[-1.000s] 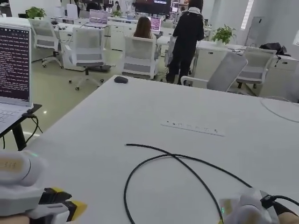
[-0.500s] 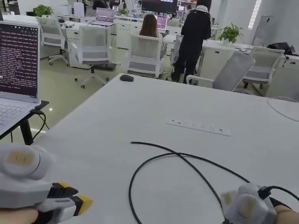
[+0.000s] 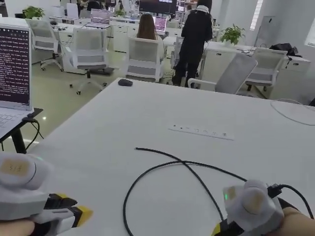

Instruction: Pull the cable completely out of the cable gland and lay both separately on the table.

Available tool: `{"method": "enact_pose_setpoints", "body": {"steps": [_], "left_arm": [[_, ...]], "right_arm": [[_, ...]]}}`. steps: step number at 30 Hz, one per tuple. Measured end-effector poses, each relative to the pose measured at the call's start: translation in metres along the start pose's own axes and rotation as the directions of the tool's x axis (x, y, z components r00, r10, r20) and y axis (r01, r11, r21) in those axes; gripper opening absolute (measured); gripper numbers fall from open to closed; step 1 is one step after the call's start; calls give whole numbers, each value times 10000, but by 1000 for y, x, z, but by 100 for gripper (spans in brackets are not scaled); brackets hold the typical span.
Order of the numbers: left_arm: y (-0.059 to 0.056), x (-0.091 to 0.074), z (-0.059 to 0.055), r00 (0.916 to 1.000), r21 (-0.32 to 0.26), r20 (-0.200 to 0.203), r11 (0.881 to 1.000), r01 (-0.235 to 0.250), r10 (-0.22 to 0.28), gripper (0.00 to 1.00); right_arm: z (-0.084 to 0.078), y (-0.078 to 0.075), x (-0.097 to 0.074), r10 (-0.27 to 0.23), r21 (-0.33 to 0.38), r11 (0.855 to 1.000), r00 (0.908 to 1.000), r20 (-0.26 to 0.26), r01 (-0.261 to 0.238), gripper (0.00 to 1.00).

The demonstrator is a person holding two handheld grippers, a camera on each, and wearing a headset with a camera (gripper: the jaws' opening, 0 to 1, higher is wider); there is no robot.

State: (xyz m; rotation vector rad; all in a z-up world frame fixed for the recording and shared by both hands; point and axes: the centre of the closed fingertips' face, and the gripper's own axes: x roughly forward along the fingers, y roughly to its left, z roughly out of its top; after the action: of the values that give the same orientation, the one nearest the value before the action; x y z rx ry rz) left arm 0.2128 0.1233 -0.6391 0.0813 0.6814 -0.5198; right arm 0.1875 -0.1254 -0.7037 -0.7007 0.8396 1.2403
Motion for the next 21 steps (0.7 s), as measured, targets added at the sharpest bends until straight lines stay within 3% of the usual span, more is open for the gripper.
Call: {"method": "enact_pose_setpoints", "body": {"steps": [4,5,8,9,11,13,16,17,18,19,20,21], "left_arm": [[-5,0,-1,9997,215,-95,9995,236,-234,28],[-12,0,0,9980,459,-100,9970,626,-622,29],[-22,0,4,9923,1281,-185,9840,1236,-1223,31],[-22,1,4,9905,1695,-436,9761,1361,-1305,30],[-26,0,9,9889,2436,-552,9586,1473,-1379,31],[-34,-2,17,9841,3202,-682,9307,1770,-1637,33],[-60,-5,41,9674,4353,-581,8658,2466,-2464,34],[-75,-6,50,9547,4840,-581,8281,2827,-2920,35],[-85,-6,56,9440,5125,-575,8018,3073,-3250,36],[-100,-6,61,9227,5315,-695,7686,3560,-3793,36],[-112,-7,64,9043,5419,-731,7445,3900,-4205,35],[-127,-7,69,8770,5348,-640,7256,4331,-4763,35]], "right_arm": [[21,4,-14,-216,484,9987,9981,584,188,13],[27,5,-19,-284,670,9975,9972,691,237,13],[40,8,-27,-427,1108,9933,9951,891,327,13],[51,11,-32,-516,1512,9880,9913,1212,329,13],[67,15,-38,-549,2067,9782,9856,1598,210,13],[77,17,-41,-615,2281,9734,9837,1688,217,13],[92,22,-46,-796,2560,9662,9807,1788,318,13],[97,22,-46,-961,2925,9555,9781,1846,387,13],[100,22,-45,-1030,3085,9503,9773,1853,417,13],[103,23,-44,-1055,3204,9464,9773,1836,419,13],[105,25,-43,-1055,3284,9436,9779,1806,411,13],[108,27,-40,-1043,3261,9444,9781,1800,407,13]]}}
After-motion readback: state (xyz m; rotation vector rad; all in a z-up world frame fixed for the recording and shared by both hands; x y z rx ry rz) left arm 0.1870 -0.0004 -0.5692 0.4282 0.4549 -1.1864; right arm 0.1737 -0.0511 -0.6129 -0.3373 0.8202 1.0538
